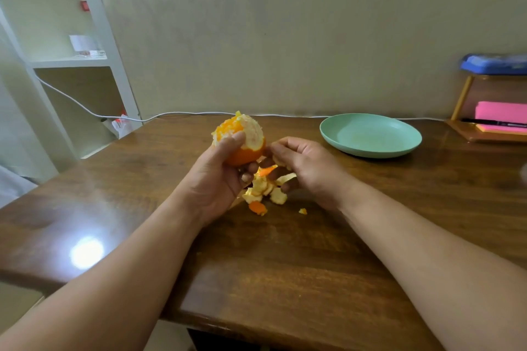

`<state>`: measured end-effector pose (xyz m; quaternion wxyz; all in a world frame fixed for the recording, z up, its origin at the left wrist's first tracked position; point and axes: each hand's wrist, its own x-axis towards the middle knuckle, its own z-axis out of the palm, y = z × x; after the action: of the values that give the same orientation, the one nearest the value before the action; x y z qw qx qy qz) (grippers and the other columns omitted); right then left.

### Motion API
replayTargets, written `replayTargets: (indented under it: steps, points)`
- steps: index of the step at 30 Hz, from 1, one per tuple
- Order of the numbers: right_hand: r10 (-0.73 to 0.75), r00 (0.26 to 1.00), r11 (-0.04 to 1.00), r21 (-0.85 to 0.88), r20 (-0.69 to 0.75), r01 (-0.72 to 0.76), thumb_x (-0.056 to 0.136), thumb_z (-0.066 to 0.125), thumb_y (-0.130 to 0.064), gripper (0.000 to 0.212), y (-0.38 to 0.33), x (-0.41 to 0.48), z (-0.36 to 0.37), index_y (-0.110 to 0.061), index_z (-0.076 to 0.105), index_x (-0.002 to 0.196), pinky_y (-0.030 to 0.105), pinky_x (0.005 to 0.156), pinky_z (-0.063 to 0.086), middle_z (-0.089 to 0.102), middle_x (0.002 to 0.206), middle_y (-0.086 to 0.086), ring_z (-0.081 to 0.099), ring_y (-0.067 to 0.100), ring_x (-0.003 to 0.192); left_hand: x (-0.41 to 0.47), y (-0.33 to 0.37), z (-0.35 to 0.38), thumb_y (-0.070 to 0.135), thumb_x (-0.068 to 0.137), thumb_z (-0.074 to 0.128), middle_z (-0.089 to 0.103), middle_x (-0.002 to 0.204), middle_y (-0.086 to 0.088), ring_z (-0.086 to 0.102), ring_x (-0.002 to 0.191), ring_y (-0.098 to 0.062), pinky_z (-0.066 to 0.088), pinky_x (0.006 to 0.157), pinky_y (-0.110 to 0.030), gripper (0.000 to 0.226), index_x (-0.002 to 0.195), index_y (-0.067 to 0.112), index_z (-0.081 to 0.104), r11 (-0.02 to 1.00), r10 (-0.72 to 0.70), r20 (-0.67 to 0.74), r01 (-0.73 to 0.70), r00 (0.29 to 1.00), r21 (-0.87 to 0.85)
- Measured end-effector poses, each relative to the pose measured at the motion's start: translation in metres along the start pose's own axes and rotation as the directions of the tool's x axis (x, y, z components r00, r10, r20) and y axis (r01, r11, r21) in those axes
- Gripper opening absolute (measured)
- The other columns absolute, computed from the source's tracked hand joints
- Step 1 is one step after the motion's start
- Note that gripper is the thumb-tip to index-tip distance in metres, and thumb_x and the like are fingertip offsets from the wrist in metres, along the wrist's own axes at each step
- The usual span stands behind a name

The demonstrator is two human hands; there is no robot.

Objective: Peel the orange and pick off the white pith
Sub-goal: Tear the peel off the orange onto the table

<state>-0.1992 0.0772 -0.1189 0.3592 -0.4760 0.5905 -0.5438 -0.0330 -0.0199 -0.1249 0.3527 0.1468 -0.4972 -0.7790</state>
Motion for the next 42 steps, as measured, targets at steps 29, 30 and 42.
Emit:
replayTargets:
  steps: [29, 30, 42]
  points:
    - [0.047, 0.999, 0.991, 0.125, 0.001, -0.046, 0.105, 0.062, -0.014, 0.011, 0.000, 0.002, 0.004, -0.007, 0.069, 0.100, 0.024, 0.052, 0.047, 0.066, 0.071, 0.005, 0.058, 0.013, 0.060, 0.006, -0.009, -0.003, 0.036, 0.075, 0.089, 0.066, 0.103, -0.008, 0.063, 0.075, -0.018, 0.053, 0.055, -0.028, 0.084, 0.144, 0.009, 0.049, 0.950, 0.070, 0.074, -0.089, 0.995, 0.300]
    - [0.058, 0.998, 0.987, 0.148, 0.002, -0.058, 0.105, 0.062, -0.013, 0.010, 0.000, 0.001, 0.005, -0.007, 0.069, 0.101, 0.023, 0.052, 0.047, 0.066, 0.072, 0.006, 0.058, 0.013, 0.059, 0.006, -0.009, -0.003, 0.034, 0.077, 0.088, 0.066, 0.102, -0.008, 0.062, 0.074, -0.018, 0.052, 0.055, -0.027, 0.080, 0.143, 0.010, 0.050, 0.951, 0.071, 0.075, -0.090, 0.995, 0.295]
    - [0.201, 0.975, 0.805, 0.553, 0.090, -0.217, 0.105, 0.060, -0.018, 0.011, -0.003, -0.002, 0.017, -0.011, 0.067, 0.106, 0.020, 0.051, 0.054, 0.063, 0.070, 0.004, 0.061, 0.011, 0.059, 0.006, -0.007, 0.001, 0.023, 0.090, 0.076, 0.066, 0.090, -0.006, 0.058, 0.066, -0.018, 0.050, 0.052, -0.026, 0.048, 0.129, 0.007, 0.053, 0.967, 0.156, 0.051, -0.163, 0.986, 0.194]
